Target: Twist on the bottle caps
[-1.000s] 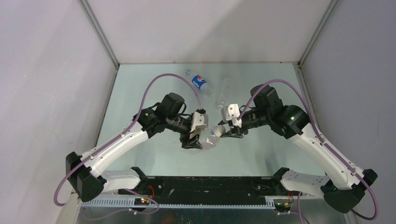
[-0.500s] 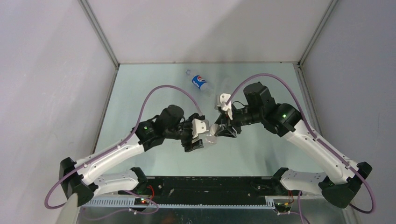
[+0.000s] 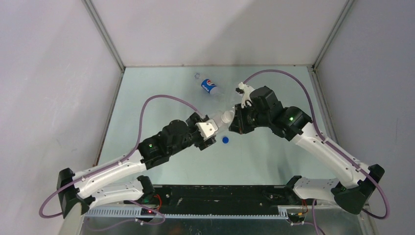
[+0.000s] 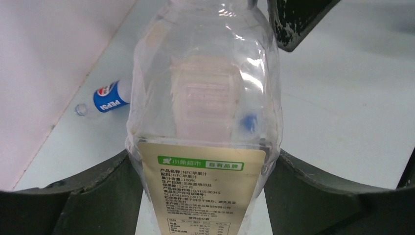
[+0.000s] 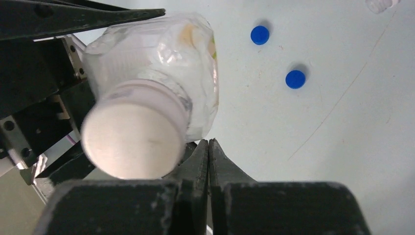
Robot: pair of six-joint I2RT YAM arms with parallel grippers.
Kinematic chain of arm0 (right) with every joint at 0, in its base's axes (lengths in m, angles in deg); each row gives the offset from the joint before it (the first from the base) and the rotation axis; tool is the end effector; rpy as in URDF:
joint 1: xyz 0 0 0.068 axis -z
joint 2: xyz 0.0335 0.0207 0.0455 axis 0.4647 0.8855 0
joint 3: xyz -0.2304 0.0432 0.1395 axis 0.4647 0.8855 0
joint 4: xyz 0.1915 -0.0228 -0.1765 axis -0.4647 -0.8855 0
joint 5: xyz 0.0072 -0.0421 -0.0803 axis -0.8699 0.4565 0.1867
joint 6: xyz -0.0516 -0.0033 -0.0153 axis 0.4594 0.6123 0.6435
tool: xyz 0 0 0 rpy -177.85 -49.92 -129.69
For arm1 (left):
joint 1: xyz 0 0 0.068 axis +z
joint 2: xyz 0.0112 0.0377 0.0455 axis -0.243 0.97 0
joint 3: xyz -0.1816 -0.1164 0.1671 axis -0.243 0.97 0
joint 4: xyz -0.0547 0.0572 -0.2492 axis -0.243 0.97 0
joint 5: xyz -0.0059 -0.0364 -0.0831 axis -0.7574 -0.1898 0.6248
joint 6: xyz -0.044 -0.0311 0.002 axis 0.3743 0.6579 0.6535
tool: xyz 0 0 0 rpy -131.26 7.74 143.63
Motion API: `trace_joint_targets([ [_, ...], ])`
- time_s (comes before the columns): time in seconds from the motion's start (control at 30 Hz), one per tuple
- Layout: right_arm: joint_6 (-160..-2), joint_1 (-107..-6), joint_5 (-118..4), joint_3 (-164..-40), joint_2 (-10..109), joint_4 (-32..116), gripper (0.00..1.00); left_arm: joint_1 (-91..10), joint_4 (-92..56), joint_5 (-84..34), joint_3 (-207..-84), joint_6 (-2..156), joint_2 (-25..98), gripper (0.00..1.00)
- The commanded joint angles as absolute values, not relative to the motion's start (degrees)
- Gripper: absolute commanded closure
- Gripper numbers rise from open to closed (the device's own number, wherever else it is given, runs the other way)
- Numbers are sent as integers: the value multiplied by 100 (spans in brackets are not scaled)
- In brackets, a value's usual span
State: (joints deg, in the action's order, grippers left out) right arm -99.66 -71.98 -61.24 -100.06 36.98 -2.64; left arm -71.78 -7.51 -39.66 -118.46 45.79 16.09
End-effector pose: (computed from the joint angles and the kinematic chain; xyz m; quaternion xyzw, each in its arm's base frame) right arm 0.1715 0.1777 0.3700 -0.1906 0.8832 0.3180 0.2874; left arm 0.1237 -0.1883 0.3107 0.4842 0.6524 -0.1440 0.5651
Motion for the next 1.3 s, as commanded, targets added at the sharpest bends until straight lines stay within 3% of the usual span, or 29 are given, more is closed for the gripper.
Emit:
trace_joint_targets([
  [0.0,-10028,-7206,-6277,-10036,3416,215,90,-7244,-1261,-4268,-11832,4869,1414,100],
  [0.1,-9131,-7199,-6446,-10042,3066,60,73,-7010,-774,-3851,-11867,5002,1370,100],
  [0.2,-7845,-7198,-6708,-10040,2819,-135,56,-6542,-387,-2580,-11936,5024,1351,100],
  [0.43,-5552,-7200,-7594,-9991,2381,-218,39,-6272,1167,-387,-12648,4109,1752,100],
  [0.77,-4233,-7205,-8583,-9980,2494,-277,39,-6267,1786,325,-13214,3706,2210,100],
  [1.27,-4304,-7203,-9100,-9979,2806,-605,41,-6267,1602,249,-13222,3719,2238,100],
])
